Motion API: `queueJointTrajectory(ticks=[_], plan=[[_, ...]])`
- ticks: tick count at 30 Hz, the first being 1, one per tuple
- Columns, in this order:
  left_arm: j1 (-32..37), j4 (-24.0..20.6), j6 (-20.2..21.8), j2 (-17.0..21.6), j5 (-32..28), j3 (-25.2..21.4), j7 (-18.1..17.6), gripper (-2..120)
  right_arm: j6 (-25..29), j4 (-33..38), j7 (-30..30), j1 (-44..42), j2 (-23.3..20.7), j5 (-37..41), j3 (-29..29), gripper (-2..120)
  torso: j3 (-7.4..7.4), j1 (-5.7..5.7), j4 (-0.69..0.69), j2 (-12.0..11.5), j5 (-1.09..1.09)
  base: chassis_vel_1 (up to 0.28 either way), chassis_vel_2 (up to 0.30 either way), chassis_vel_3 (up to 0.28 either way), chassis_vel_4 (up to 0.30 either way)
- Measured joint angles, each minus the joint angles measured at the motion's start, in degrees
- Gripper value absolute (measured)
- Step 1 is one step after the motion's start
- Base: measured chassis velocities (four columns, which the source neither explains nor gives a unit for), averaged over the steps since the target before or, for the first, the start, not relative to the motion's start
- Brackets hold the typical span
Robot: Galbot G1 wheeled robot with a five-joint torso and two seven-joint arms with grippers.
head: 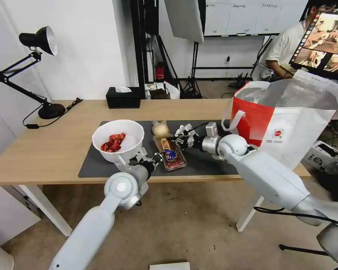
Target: Pick up the trash from the table and place it into the takeout bag.
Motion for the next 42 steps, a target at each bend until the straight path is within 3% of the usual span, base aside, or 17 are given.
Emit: queueJointTrajectory(ticks=[7, 15, 18, 20, 21, 24, 26, 28, 32, 35, 40, 42], plan=[[0.74, -1.89, 0.00, 0.99, -0.06, -0.61, 1.19, 0, 2.23, 5.70, 2.49, -3.84, -2.64, 5.54, 4.36, 0, 0.00, 0.00, 0.00, 0.00, 0.00, 0.000, 0.000, 0.000, 0.000], [2.19, -4.79, -0.01, 2.70, 0.55, -2.06, 3.30, 0, 8.84, 17.56, 13.70, -13.68, -5.51, 11.17, 13.33, 0, 0.00, 0.00, 0.02, 0.01, -0.01, 0.000, 0.000, 0.000, 0.000], [2.83, -5.99, -0.03, 3.27, 1.27, -2.45, 4.32, 0, 10.34, 22.33, 15.70, -19.62, -7.05, 10.98, 17.84, 10, -0.01, 0.00, 0.01, 0.01, 0.00, 0.000, 0.000, 0.000, 0.000], [3.61, -7.50, -0.06, 3.97, 1.91, -2.98, 5.35, 0, 11.40, 27.76, 16.63, -27.80, -8.92, 9.95, 24.02, 22, 0.00, 0.00, 0.00, 0.01, 0.01, 0.000, 0.000, 0.000, 0.000], [3.61, -7.50, -0.06, 3.97, 1.91, -2.98, 5.35, 0, 11.40, 27.76, 16.63, -27.80, -8.92, 9.95, 24.02, 22, 0.00, 0.00, 0.00, 0.01, 0.01, 0.000, 0.000, 0.000, 0.000], [4.15, -9.05, -0.58, 5.08, 3.39, -3.19, 7.84, 0, 12.67, 34.04, 16.36, -39.85, -10.49, 7.82, 32.60, 36, -0.01, -0.01, -0.01, 0.01, 0.00, 0.000, 0.000, 0.000, 0.000], [4.15, -9.23, -0.71, 5.26, 3.57, -3.18, 8.32, 0, 13.11, 34.94, 16.24, -41.98, -10.60, 7.39, 33.70, 39, -0.01, -0.01, -0.01, 0.01, 0.00, 0.000, 0.000, 0.000, 0.000], [3.88, -9.83, -0.93, 5.87, 4.32, -2.96, 10.12, 0, 15.49, 38.30, 15.90, -50.17, -10.71, 4.84, 37.28, 50, -0.01, -0.01, -0.02, 0.01, 0.00, 0.000, 0.000, 0.000, 0.000], [3.07, -9.91, -1.17, 6.00, 6.18, -2.66, 11.81, 0, 17.66, 40.41, 16.04, -54.50, -10.19, 1.72, 39.41, 59, -0.01, -0.01, 0.00, 0.02, 0.00, 0.000, 0.000, 0.000, 0.000], [1.36, -9.39, -1.80, 6.93, 11.00, -1.65, 15.30, 0, 21.41, 44.04, 16.53, -62.43, -6.26, -4.90, 44.97, 77, 0.00, 0.00, 0.02, 0.01, 0.00, 0.000, 0.000, 0.000, 0.000], [-0.77, -9.15, -2.26, 7.86, 13.08, -0.95, 17.55, 0, 24.40, 46.45, 16.60, -69.68, -2.36, -9.57, 49.54, 90, 0.00, -0.01, 0.00, 0.01, 0.01, 0.000, 0.000, 0.000, 0.000], [-3.48, -8.37, -2.75, 8.11, 14.05, -0.18, 18.69, 0, 26.78, 47.95, 16.53, -75.43, 1.07, -13.73, 52.59, 98, -0.01, -0.01, 0.00, 0.01, -0.01, 0.000, 0.000, 0.000, 0.000]])
